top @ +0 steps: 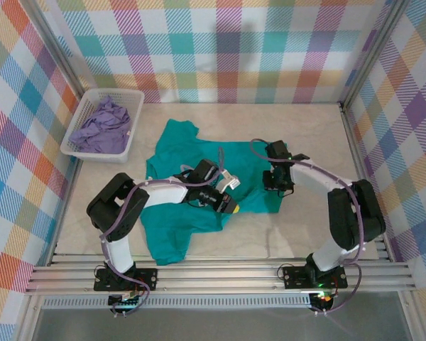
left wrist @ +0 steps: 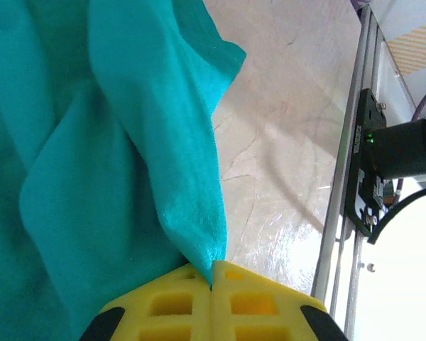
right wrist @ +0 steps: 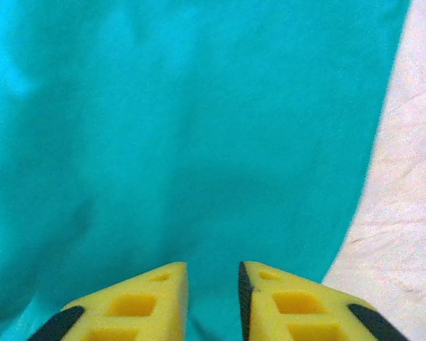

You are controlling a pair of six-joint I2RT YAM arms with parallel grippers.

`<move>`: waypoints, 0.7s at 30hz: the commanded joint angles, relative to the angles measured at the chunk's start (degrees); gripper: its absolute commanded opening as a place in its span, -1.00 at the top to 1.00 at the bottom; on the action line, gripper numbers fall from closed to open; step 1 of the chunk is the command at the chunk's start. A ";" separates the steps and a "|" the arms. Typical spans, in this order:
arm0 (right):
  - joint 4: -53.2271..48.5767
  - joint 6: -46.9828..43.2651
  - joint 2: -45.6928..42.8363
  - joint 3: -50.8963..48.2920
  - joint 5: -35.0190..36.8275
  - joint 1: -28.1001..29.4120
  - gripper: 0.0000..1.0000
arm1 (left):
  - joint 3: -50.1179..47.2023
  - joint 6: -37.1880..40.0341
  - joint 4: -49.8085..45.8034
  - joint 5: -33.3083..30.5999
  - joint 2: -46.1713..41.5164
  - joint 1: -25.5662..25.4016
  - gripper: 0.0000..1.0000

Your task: Fold the inside-out t-shirt

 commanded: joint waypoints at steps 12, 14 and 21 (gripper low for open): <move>-2.23 -9.64 -13.65 -7.89 -7.98 2.97 0.25 | 1.67 0.27 -2.24 1.46 1.64 0.54 1.00; -0.36 -11.44 -14.42 -8.83 -9.73 3.46 0.19 | 1.83 0.28 -2.41 1.52 1.55 0.54 1.00; 0.89 -15.68 -6.87 -3.84 -8.62 3.42 0.12 | 2.29 0.43 -2.75 1.64 1.79 0.58 1.00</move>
